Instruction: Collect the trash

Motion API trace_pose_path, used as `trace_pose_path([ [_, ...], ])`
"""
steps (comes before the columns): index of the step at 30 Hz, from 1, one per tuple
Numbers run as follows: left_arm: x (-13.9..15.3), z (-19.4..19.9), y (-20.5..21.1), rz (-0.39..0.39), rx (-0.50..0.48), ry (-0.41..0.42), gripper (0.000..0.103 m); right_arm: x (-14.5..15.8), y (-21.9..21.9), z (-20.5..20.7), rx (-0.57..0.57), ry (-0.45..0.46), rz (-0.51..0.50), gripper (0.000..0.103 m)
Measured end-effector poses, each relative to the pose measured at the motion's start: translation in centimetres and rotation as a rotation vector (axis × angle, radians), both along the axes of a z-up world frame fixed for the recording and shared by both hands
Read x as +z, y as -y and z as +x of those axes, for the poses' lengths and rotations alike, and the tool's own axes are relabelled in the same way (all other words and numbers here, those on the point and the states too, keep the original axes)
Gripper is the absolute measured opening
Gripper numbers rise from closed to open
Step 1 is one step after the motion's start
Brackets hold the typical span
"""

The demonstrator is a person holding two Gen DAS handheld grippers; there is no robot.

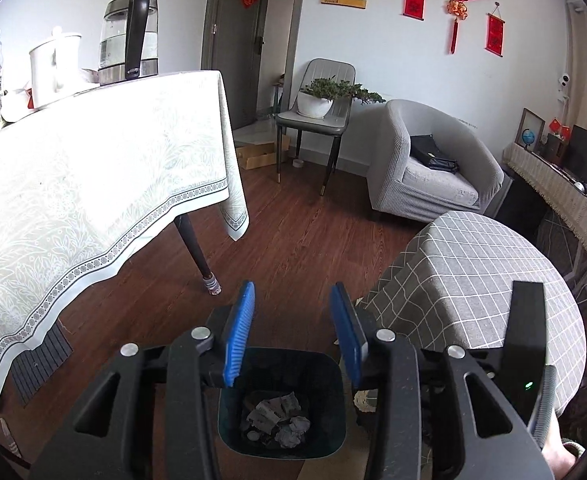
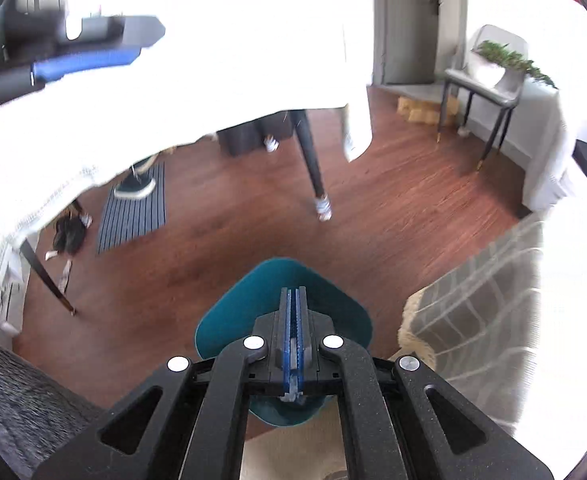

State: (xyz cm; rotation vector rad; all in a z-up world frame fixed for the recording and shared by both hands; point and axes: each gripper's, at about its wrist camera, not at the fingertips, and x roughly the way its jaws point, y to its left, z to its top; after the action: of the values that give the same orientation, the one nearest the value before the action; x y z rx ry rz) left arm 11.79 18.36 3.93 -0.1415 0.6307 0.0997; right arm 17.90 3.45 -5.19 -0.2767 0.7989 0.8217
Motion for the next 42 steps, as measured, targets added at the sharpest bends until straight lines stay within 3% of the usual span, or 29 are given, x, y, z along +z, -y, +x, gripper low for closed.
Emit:
trace_pose_path([
  [5, 0.1, -3.1, 1.7, 0.019, 0.013, 0.039, 0.055, 3.7, 4.4, -2.0, -0.084, 0.094, 0.082, 0.002],
  [10, 0.3, -6.5, 3.6, 0.049, 0.017, 0.094, 0.068, 6.4, 9.3, -4.9, -0.183, 0.225, 0.101, 0.002],
  [12, 0.1, -7.7, 4.5, 0.071, 0.013, 0.1, 0.071, 7.2, 11.5, -6.3, -0.236, 0.267, 0.112, 0.023],
  [13, -0.1, -8.2, 5.0, 0.085, 0.01, 0.099, 0.071, 7.5, 12.8, -7.2, -0.267, 0.289, 0.126, 0.061],
  [14, -0.4, -8.8, 5.4, 0.094, 0.009, 0.098, 0.071, 8.0, 14.1, -7.8, -0.29, 0.311, 0.145, 0.068],
  [17, -0.8, -10.0, 6.5, 0.113, -0.005, 0.1, 0.074, 8.9, 17.4, -10.0, -0.359, 0.353, 0.161, 0.067],
  [22, -1.0, -12.6, 7.9, 0.149, -0.004, 0.155, 0.091, 9.0, 22.2, -12.9, -0.476, 0.372, 0.16, 0.067],
  [29, -1.4, -13.7, 8.3, 0.106, 0.015, 0.173, 0.099, 8.1, 27.2, -15.8, -0.597, 0.369, 0.163, 0.085],
  [35, -2.5, -14.0, 8.6, 0.111, 0.017, 0.172, 0.1, 7.4, 28.2, -16.7, -0.628, 0.388, 0.161, 0.093],
  [42, -2.9, -14.3, 9.1, 0.133, 0.024, 0.173, 0.1, 6.4, 28.5, -16.1, -0.578, 0.326, 0.16, 0.099],
])
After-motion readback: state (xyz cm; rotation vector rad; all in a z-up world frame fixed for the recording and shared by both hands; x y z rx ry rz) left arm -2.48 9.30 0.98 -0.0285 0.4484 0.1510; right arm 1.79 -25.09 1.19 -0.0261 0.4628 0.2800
